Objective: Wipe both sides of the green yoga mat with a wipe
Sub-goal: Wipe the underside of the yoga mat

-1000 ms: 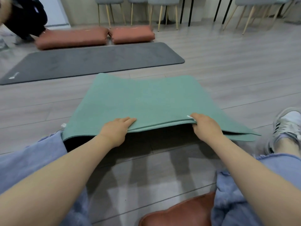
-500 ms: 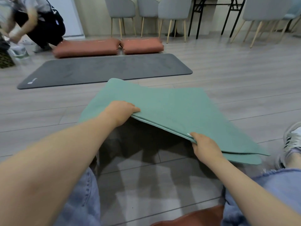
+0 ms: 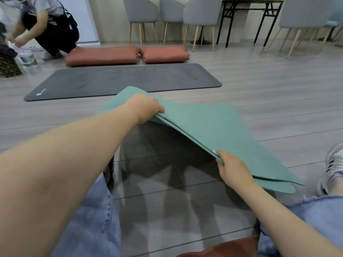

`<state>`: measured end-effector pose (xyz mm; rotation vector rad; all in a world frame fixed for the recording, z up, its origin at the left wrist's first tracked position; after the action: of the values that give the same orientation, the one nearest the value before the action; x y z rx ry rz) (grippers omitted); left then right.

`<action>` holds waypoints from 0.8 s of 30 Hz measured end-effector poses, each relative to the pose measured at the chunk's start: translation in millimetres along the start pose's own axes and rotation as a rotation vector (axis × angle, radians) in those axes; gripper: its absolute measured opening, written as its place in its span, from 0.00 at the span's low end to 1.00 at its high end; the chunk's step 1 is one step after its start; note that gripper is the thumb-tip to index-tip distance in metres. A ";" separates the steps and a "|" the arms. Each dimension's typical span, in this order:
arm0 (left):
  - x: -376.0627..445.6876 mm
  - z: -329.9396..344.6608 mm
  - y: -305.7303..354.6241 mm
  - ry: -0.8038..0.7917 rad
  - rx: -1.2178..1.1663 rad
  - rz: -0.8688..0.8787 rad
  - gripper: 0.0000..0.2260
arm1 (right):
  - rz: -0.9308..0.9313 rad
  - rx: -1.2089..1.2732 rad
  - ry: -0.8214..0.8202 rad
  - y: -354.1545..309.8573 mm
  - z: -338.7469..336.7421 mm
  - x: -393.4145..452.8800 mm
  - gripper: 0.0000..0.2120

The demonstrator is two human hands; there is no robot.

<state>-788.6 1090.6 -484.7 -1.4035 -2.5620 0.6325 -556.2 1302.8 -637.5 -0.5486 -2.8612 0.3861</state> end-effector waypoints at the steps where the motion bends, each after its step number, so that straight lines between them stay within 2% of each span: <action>1: 1.7 -4.1 -0.5 0.004 0.008 0.004 0.22 | 0.002 0.004 0.007 -0.4 -2.1 1.1 0.12; 8: -8.2 -4.1 -9.2 -0.007 -0.008 -0.039 0.25 | 0.005 0.026 -0.011 -5.7 -10.1 -0.5 0.15; 13: -48.8 36.0 -28.5 -0.104 -0.083 -0.141 0.29 | 0.141 -0.059 -0.239 12.3 3.6 -15.1 0.21; 17: -84.2 67.1 -44.0 -0.208 -0.133 -0.227 0.32 | 0.163 -0.099 -0.331 19.4 14.3 -26.2 0.19; 21: -114.5 86.2 -69.1 -0.281 -0.128 -0.313 0.32 | 0.109 -0.079 -0.320 3.0 25.7 -26.3 0.15; 24: -132.7 98.4 -94.2 -0.326 -0.122 -0.429 0.30 | 0.040 -0.039 -0.259 -29.9 33.6 -16.0 0.17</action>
<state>-820.2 907.2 -523.6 -0.7778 -3.0671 0.6833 -559.8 1262.6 -662.9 -0.6042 -3.1151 0.4384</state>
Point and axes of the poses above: each hand's wrist, its own x-axis towards the middle knuckle, its own z-axis out of the palm, y = z × x, the point moved 2 cm from there along x, towards the middle knuckle, and after that the axes turned 4 degrees about -y, right-handed, at the moved point
